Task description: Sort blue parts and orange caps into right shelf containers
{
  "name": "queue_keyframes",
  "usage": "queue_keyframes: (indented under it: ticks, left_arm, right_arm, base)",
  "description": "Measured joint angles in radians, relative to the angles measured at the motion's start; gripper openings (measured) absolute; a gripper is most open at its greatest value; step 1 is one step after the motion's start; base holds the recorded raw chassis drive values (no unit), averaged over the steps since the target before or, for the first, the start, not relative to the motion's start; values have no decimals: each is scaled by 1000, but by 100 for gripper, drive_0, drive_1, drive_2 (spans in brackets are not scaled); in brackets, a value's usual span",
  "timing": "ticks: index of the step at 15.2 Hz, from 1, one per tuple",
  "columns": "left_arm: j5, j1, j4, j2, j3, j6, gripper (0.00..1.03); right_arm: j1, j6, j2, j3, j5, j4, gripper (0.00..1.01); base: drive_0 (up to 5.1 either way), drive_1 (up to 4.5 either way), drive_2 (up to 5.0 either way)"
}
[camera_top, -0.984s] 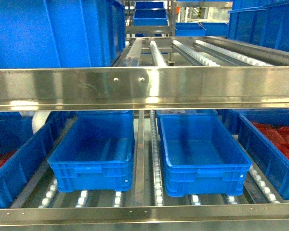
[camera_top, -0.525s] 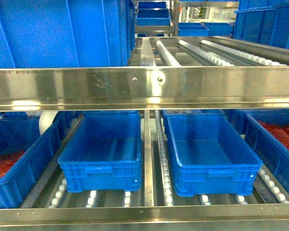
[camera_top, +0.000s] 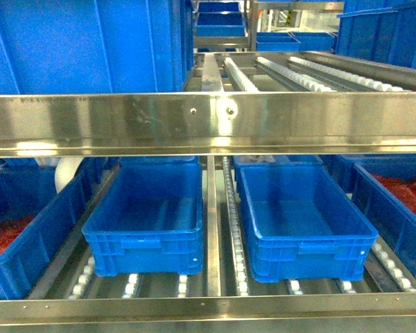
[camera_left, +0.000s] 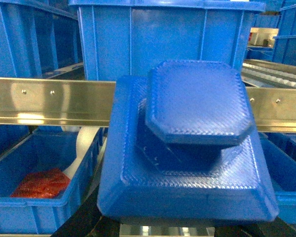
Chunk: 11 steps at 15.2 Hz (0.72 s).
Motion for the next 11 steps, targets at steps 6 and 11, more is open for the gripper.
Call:
queue_keyframes:
  ticks: [6,11]
  left_arm:
    - [1,0,-3,0,0,1,41]
    - [2,0,-4,0,0,1,41]
  right_arm:
    - [0,0,0,0,3,-4,39]
    - [0,0,0,0,4,-4,39]
  base:
    - [0,0,0]
    - [0,0,0]
